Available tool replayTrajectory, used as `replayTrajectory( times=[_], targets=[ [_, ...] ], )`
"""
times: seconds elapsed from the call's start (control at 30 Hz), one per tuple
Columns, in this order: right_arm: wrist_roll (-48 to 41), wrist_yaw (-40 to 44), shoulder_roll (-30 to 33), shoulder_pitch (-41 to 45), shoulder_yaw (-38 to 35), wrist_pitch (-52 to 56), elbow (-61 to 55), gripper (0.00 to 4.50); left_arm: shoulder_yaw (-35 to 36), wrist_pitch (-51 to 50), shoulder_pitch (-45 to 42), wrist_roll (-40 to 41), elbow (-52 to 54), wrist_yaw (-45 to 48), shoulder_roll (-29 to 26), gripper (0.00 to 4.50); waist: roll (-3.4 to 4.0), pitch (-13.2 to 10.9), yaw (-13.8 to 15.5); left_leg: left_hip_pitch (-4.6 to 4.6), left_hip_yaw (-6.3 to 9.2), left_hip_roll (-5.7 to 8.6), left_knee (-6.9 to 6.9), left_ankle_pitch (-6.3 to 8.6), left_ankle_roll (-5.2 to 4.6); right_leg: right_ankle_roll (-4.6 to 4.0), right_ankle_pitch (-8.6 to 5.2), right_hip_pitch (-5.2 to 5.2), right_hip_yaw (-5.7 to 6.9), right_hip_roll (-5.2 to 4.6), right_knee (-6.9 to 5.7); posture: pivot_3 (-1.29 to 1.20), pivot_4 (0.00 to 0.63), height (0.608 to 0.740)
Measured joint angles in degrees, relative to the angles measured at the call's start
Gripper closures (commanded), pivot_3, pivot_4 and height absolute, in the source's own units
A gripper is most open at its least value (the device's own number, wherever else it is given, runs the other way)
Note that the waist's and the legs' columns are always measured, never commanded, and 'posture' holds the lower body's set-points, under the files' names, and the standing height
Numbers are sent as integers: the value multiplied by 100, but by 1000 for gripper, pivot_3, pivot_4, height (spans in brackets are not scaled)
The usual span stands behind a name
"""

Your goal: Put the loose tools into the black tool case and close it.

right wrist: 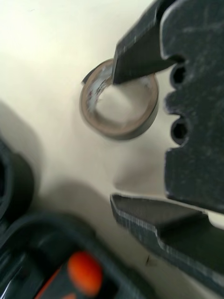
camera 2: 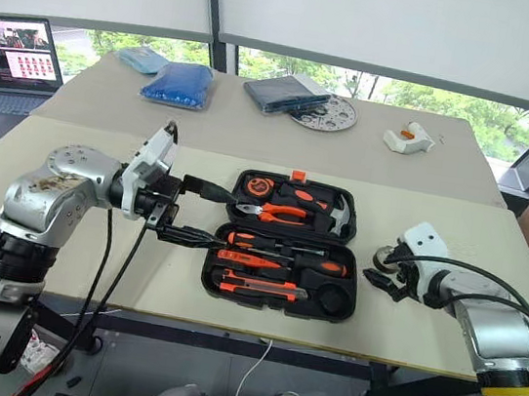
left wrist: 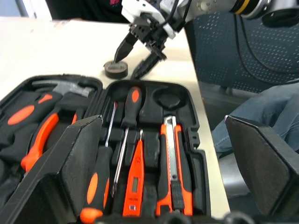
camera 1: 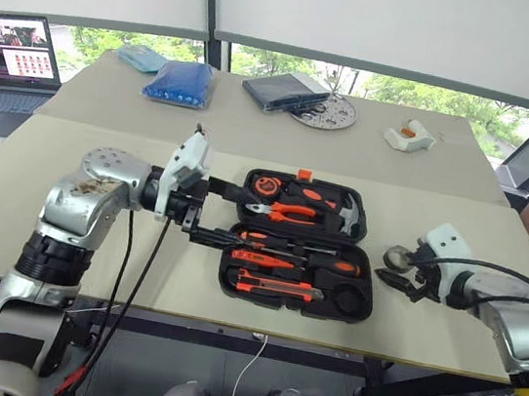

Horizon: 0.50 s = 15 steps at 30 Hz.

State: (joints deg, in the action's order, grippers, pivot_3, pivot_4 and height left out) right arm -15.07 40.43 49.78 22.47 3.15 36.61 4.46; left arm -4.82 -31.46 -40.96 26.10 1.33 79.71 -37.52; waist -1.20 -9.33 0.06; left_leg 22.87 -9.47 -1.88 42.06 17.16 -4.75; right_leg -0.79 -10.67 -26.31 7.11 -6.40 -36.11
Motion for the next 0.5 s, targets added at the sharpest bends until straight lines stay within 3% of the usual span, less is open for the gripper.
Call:
replayTrajectory(
  times=[0.27, 0.37, 0.5],
  targets=[
    [26, 294, -317, 162, -39, -183, 350, 4443, -99, 8, 161, 18, 147, 123, -303, 0, 4, -2, -60, -3, 0, -1, -4, -2, 5, -2, 0, -1, -1, 0, -4, 0, 150, 718],
    [-87, 523, -191, 56, -210, -110, 21, 4478, -123, 22, 210, 18, 139, 233, -382, 0, 10, -5, -57, -2, 1, -1, -5, -3, 6, -2, -1, -1, 0, -1, -4, 0, 150, 718],
    [-1288, 1209, 45, -266, -515, 709, -2022, 4478, -293, 46, 231, 11, 84, 403, -424, 0, 18, -10, -62, -4, 4, -5, -8, -3, 7, -5, -1, -2, -5, 0, -3, 0, 150, 718]
  ],
)
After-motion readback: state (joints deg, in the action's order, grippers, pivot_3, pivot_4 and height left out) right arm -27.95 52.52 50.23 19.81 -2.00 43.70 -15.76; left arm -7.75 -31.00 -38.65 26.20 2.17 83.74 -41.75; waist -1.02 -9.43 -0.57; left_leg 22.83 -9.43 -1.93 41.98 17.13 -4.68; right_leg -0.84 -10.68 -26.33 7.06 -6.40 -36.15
